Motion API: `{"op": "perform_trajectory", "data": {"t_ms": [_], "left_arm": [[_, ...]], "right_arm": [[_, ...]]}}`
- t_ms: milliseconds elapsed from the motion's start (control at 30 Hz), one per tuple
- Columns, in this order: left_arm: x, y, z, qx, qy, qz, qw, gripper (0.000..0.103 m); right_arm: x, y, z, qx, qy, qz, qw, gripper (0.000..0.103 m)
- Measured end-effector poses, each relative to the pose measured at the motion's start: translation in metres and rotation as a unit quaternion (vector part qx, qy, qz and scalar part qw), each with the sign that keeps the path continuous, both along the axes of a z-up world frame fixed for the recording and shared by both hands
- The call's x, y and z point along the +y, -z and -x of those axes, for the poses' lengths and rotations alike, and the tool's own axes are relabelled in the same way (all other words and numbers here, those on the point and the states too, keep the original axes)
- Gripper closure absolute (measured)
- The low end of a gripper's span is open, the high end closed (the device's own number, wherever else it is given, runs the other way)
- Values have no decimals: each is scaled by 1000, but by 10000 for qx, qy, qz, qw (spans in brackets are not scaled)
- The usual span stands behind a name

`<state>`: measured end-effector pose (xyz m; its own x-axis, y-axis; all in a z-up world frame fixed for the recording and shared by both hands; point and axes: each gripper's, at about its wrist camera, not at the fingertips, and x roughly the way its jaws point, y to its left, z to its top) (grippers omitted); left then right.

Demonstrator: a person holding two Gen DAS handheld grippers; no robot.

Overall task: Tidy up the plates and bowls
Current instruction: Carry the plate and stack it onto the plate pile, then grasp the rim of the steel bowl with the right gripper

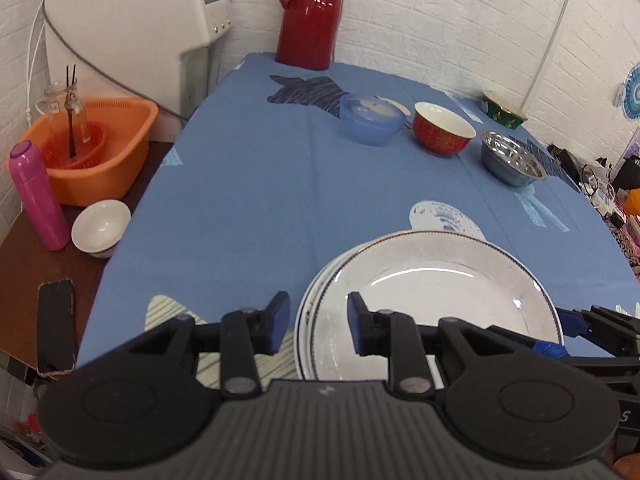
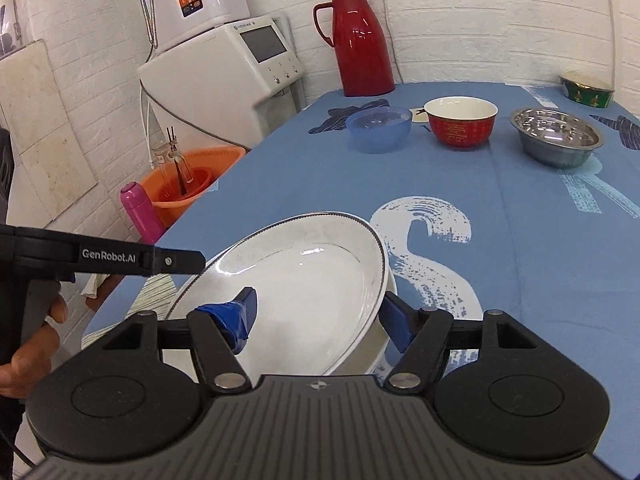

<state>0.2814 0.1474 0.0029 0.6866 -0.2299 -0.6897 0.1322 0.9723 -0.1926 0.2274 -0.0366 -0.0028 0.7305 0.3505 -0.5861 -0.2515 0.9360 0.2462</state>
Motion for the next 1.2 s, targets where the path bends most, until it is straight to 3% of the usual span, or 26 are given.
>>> {"op": "perform_trajectory", "data": {"t_ms": [67,100,267,400,533,767,933,1133,1200], "left_arm": [[-1,-4,-1,-60,13,55,10000,63],[-2,-6,-2,-67,19,93,9999,62],[-7,-10,-1,-121,56,134,9998,62],[-13,-11,-2,-117,143,207,9996,62],[-22,-16,2,-185,288,213,9992,62],[-37,-21,6,-210,522,274,9980,54],[-72,-25,-24,105,729,534,9959,53],[-147,-31,-92,579,878,696,9920,51],[-173,-33,-119,562,821,788,9919,46]], "right_arm": [[-1,1,-2,79,-69,-10,9999,50],[2,1,-2,84,-137,119,9998,50],[-6,-5,8,57,-130,260,9996,50],[-17,-9,11,81,-107,-109,9999,49],[-23,-9,12,67,-41,-105,9999,49],[-56,-2,12,229,264,-295,9990,49],[-113,2,-9,320,703,-339,9964,49],[-182,-5,-59,240,1252,-287,9914,49],[-200,-10,-81,158,1377,-171,9902,48]]}}
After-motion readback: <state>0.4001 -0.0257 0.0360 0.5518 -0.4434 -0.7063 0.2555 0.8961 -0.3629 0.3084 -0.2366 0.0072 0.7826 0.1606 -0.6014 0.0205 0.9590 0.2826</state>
